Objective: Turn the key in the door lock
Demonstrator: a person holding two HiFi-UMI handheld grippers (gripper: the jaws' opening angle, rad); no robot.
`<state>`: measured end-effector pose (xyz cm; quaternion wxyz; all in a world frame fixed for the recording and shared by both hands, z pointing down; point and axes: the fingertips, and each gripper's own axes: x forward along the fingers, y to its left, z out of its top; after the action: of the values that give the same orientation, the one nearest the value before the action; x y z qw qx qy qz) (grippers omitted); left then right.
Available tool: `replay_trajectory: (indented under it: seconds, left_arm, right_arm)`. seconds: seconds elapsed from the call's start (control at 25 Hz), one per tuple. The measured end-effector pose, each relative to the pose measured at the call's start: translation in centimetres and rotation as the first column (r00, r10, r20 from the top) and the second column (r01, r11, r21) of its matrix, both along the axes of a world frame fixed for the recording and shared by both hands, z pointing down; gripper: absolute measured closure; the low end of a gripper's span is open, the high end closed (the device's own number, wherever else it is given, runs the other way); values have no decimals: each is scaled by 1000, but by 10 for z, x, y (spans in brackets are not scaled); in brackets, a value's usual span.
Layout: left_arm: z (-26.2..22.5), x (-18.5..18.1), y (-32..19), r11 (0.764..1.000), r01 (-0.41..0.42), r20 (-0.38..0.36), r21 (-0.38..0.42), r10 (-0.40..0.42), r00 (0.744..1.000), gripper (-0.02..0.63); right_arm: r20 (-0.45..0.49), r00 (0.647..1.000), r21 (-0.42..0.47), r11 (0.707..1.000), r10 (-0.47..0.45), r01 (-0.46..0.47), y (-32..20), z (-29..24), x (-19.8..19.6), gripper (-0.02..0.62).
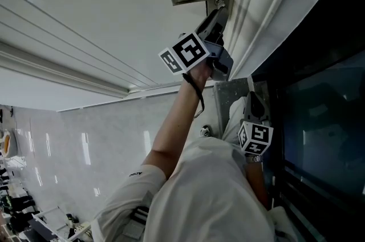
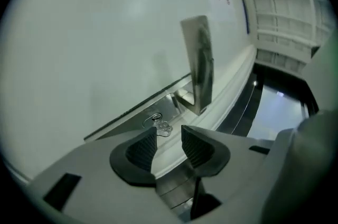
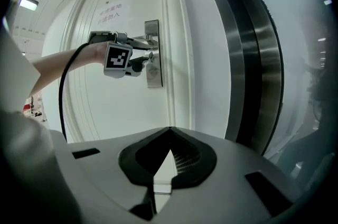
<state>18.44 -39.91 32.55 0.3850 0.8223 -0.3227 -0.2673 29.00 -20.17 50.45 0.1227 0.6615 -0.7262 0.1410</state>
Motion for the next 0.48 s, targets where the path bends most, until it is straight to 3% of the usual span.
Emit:
replay_trajectory:
  seconds: [0.08, 0.2, 0.4, 0.48]
  left_arm:
    - [3, -1, -3, 997, -41, -131, -61, 32, 991, 477]
    - [9, 0, -8, 988, -101, -265, -116, 67, 962, 477]
    - [7, 7, -14, 973, -193, -434, -127, 120, 893, 477]
    - [6, 9, -17, 972, -202, -455, -121, 126, 881, 477]
  right_arm:
    - [-3, 1000, -3, 1000, -2, 2, -5, 1, 0, 603]
    - [-10, 1000, -9, 1000, -7, 7, -12, 1, -3, 603]
    - [-18, 1000, -22, 1000, -15, 14, -25, 3, -5, 603]
    - [-19, 1000, -29, 999, -16, 16, -29, 5, -6, 603]
